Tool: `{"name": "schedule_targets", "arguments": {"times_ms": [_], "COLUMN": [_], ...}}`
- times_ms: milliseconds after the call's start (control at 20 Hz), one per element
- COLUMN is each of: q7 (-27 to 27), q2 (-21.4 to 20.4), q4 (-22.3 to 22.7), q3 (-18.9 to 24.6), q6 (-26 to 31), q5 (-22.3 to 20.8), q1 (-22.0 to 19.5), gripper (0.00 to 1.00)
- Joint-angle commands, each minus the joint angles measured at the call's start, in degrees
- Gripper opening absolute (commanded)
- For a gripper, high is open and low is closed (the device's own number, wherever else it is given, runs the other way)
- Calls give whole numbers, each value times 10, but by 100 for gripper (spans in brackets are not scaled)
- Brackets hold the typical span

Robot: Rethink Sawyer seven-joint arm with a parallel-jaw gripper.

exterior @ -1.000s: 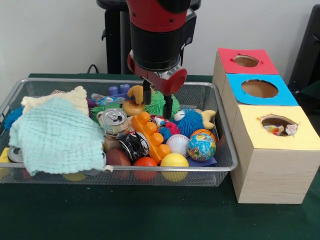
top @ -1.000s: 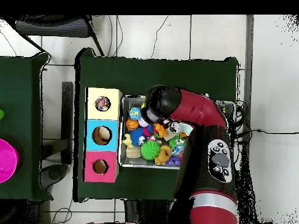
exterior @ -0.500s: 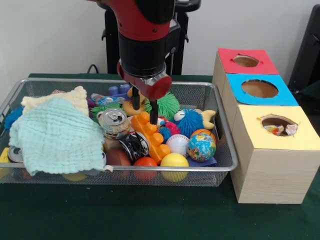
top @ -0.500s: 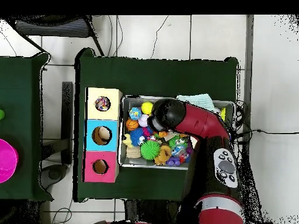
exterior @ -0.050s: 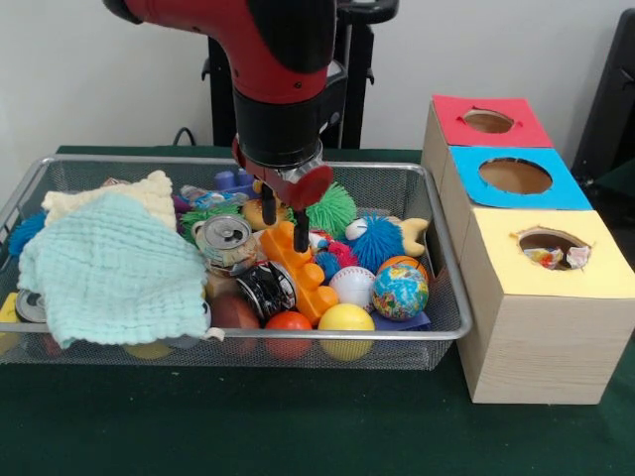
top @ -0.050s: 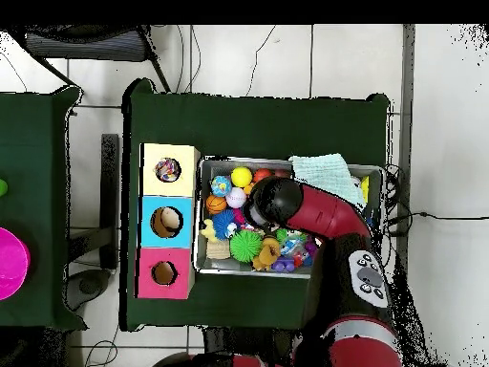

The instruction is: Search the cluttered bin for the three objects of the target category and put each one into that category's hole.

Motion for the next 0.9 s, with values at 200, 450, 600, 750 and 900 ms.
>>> {"name": "schedule_targets", "arguments": {"times_ms": [200,450,600,750,900], "q7": [26,32,39,39,37], "q2": [6,2,7,22,37], "q4": [82,84,89,79,70], "q3": [64,69,72,73,70], "q6": [-3,-6,-32,-45,-57], "q5": [14,18,18,14,8], "q1": [-10,-12,-10,-11,-13], "gripper": [100,100,100,100,100]}}
